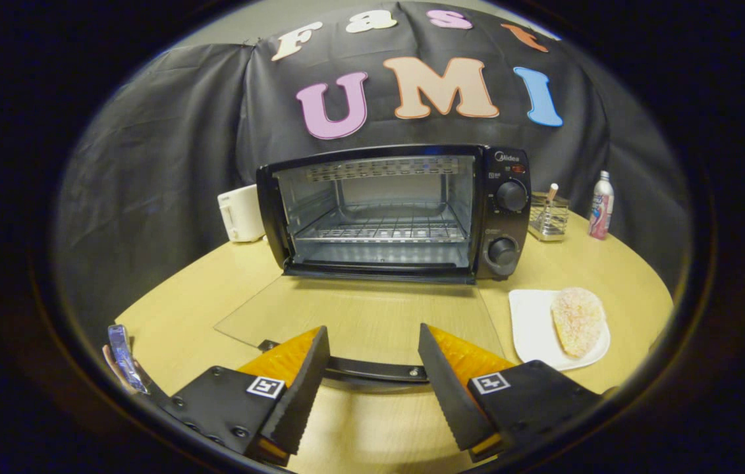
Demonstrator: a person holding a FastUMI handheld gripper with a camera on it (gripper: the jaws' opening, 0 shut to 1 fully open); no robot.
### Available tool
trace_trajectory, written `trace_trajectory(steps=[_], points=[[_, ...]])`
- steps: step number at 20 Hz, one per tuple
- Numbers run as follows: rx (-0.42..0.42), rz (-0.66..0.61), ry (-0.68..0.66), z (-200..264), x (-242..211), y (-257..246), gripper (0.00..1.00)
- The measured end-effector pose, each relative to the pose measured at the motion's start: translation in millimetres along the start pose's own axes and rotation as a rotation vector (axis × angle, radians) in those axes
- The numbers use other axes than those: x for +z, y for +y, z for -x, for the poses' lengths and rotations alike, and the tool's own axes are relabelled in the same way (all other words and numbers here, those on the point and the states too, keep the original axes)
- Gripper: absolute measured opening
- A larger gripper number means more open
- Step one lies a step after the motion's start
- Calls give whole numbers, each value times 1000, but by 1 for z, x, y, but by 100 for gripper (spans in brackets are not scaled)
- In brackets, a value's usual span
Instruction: Open the toaster oven, put the food inside, and close the toaster oven door.
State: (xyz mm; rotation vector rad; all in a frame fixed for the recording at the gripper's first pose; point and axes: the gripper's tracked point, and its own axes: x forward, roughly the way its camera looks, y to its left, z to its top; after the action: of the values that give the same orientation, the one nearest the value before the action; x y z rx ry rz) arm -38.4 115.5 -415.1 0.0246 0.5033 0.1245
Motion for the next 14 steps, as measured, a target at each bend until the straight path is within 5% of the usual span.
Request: trace_trajectory(steps=[8, 14], points=[[-112, -73, -60, 38, 32, -76, 87], [-240, -12, -81, 54, 53, -136, 87]])
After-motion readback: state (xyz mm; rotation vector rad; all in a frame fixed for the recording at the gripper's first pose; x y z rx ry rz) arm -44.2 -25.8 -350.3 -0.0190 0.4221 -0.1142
